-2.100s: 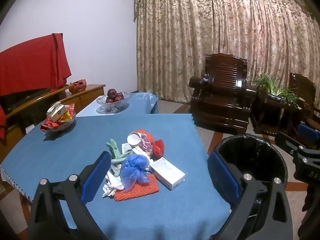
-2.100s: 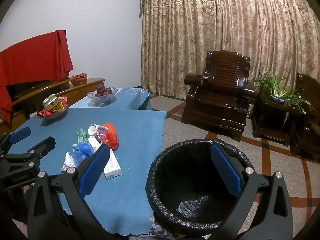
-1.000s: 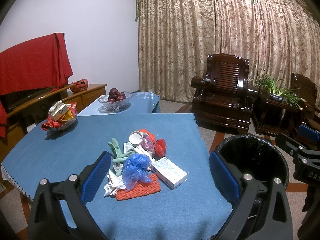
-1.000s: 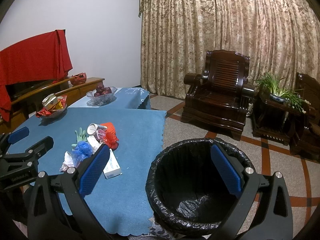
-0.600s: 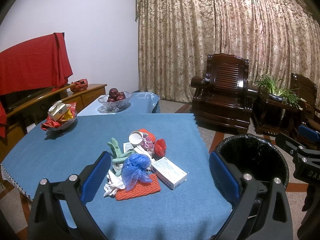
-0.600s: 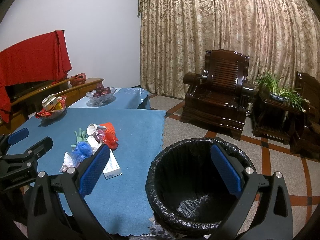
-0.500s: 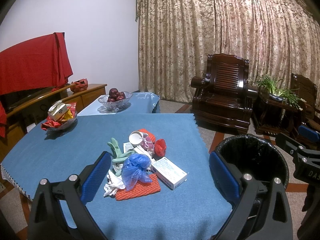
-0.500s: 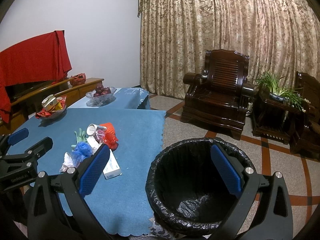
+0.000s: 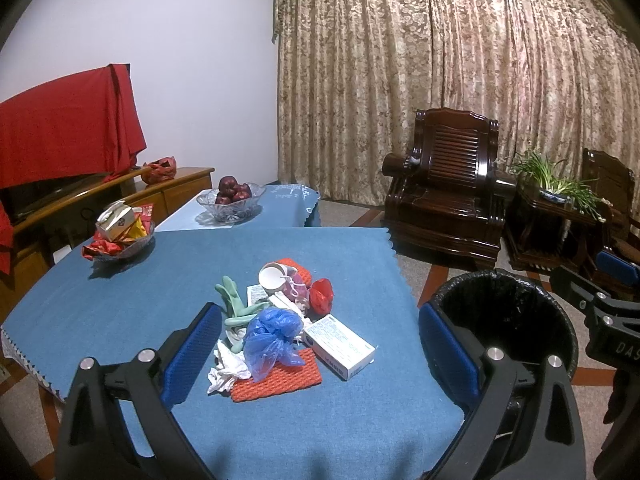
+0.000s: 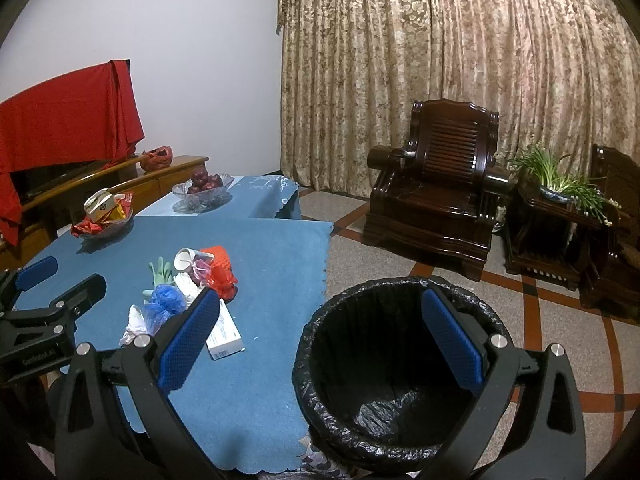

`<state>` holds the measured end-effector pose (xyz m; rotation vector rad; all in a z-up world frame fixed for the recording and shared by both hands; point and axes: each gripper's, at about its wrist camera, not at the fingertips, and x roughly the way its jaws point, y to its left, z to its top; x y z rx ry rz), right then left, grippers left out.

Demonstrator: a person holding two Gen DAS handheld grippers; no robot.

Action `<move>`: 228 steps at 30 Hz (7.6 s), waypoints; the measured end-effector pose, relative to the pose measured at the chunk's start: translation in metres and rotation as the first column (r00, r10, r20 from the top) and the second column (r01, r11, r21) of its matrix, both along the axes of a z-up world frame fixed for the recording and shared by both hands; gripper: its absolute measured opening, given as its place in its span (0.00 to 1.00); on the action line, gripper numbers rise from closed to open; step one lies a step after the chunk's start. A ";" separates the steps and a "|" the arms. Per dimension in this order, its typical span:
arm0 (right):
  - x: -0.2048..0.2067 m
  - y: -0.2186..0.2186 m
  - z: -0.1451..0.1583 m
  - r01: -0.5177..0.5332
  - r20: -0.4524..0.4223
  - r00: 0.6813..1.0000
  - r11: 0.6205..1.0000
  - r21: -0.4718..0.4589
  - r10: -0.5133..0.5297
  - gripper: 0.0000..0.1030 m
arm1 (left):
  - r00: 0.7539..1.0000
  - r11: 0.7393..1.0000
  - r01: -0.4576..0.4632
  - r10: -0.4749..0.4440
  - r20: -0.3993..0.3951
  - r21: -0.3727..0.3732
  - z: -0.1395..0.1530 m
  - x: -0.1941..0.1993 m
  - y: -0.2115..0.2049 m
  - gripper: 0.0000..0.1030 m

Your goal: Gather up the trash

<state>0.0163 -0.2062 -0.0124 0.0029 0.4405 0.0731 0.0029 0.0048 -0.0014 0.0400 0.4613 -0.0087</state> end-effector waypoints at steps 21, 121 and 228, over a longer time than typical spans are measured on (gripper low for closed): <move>0.000 0.000 -0.001 0.000 -0.001 1.000 1.000 0.000 0.000 0.95 | 1.000 1.000 0.001 -0.001 0.000 -0.002 0.000 0.000 0.000 0.94; 0.129 0.040 -0.077 -0.194 -0.183 0.961 0.976 0.100 0.210 0.52 | 0.982 0.985 0.159 -0.165 -0.093 -0.067 -0.072 0.095 0.022 0.08; 0.204 0.210 -0.152 -0.370 -0.291 0.881 0.927 0.067 0.372 0.67 | 0.965 0.981 -0.145 0.112 -0.238 -0.127 -0.126 0.122 0.188 0.22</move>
